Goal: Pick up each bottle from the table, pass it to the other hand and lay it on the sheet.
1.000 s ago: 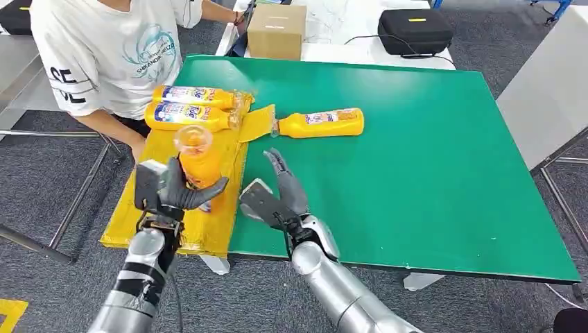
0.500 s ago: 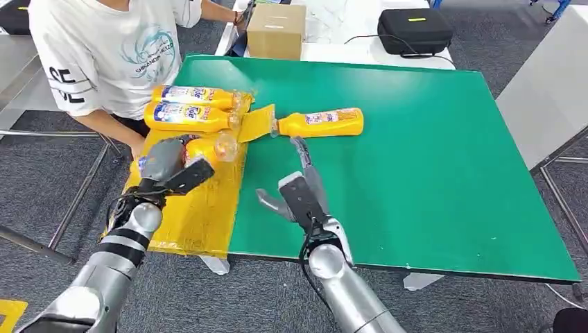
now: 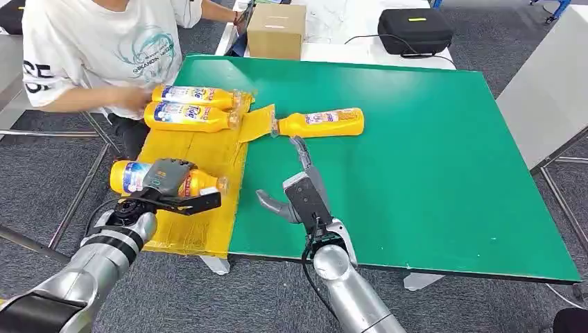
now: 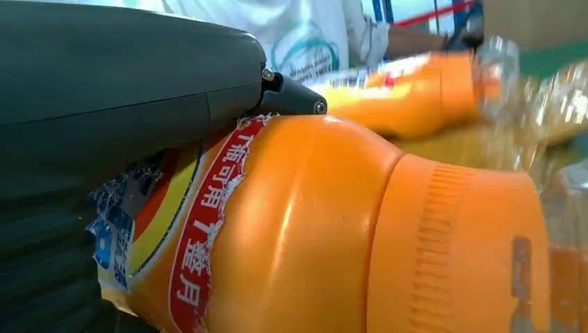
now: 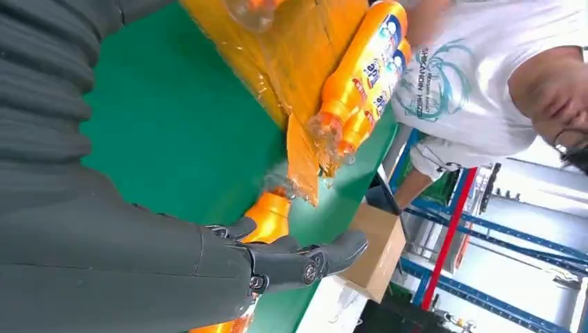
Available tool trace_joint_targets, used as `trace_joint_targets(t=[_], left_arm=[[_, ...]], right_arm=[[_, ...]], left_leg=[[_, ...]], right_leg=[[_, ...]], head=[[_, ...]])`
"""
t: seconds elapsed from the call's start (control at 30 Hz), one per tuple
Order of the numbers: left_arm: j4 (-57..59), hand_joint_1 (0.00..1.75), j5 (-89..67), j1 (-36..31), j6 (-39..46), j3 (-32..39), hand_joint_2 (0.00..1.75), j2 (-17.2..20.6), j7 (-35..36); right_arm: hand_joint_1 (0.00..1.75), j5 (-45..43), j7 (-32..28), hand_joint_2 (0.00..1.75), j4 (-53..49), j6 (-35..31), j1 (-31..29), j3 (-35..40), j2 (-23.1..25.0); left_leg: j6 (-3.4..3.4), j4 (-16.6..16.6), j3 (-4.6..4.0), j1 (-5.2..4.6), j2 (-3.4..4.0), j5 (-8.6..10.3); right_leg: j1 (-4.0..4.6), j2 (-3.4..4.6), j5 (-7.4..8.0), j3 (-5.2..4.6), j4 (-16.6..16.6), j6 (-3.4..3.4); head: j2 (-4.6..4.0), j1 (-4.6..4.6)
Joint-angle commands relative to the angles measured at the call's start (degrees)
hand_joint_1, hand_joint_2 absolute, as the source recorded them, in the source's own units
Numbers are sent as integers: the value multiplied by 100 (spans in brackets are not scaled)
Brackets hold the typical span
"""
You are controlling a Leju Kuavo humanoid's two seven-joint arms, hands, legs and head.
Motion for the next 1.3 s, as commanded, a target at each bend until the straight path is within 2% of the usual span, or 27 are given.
trace_joint_targets(t=[0.03,0.1,0.13,0.33,0.37,0.4,0.67,0.7,0.73,0.87,1.0,1.1,1.27,1.3], left_arm=[[960,175,-177,-497,-245,-580,175,43,137],[1139,175,-215,-531,-480,-644,175,35,82],[1179,175,-210,-549,-560,-654,175,30,37],[1390,175,-83,-505,-982,-592,175,28,-230],[1395,12,-64,-481,-922,-562,175,0,-174],[1381,0,-23,-435,-830,-508,175,-29,-113],[1409,0,110,-392,-758,-338,175,-37,-128],[1376,0,108,-374,-671,-330,175,-21,-127],[1364,0,132,-354,-629,-306,175,-18,-170],[1356,0,157,-324,-582,-282,175,-39,-297],[1337,0,205,-294,-584,-242,175,-69,-427],[1216,0,645,-156,-586,114,175,-109,-933],[1211,0,647,-148,-583,116,175,-104,-939],[1062,0,1090,-32,-551,466,175,-129,-1433]], right_arm=[[0,-49,-89,175,209,19,-228,33,-88],[0,-51,-90,175,288,74,-289,89,-77],[0,-57,-96,175,318,86,-308,99,-72],[0,-145,-157,175,627,193,-499,202,-5],[0,-167,-179,175,680,192,-533,215,7],[0,-173,-179,175,705,205,-551,231,7],[0,-203,-176,175,798,206,-609,288,-11],[0,-210,-170,175,804,208,-616,297,-18],[0,-219,-167,175,814,210,-623,292,-20],[0,-243,-165,175,849,233,-638,293,-35],[0,-252,-169,175,890,260,-658,305,-47],[0,-263,-188,175,940,271,-676,309,-61],[0,-265,-191,175,939,268,-678,307,-60],[0,-271,-206,175,949,251,-679,308,-70]], left_leg=[[-3,0,13,5,-2,-6],[-7,0,38,5,-5,-15],[-4,-1,21,2,1,-8],[-6,-6,43,2,14,-13],[-8,-9,59,3,19,-17],[-7,-12,63,1,21,-17],[-3,-9,49,-1,7,-6],[-5,-13,68,2,13,-12],[-3,-9,49,-1,9,-6],[-4,-15,69,0,12,-10],[-4,-11,54,-3,6,-3],[-5,-14,65,-2,7,-6],[-3,-8,48,-2,0,0],[-5,-12,65,1,1,-6]], right_leg=[[5,-2,-6,15,-2,-5],[5,-3,-17,39,1,-9],[2,3,-7,21,-1,-5],[3,18,-7,39,-4,-8],[4,23,-11,53,-6,-10],[2,25,-10,55,-7,-10],[-1,10,-5,46,-3,-5],[2,16,-8,64,-8,-9],[-1,12,-4,47,-4,-5],[1,16,-7,65,-9,-8],[-2,9,-4,53,-4,-5],[-2,10,-7,63,-7,-6],[-2,2,-3,48,-4,-3],[2,4,-8,66,-9,-7]], head=[[0,0],[0,-2],[0,0],[0,0],[0,0],[0,0],[0,-2],[0,0],[0,0],[0,-2],[0,-2],[0,-2],[0,0],[0,0]])
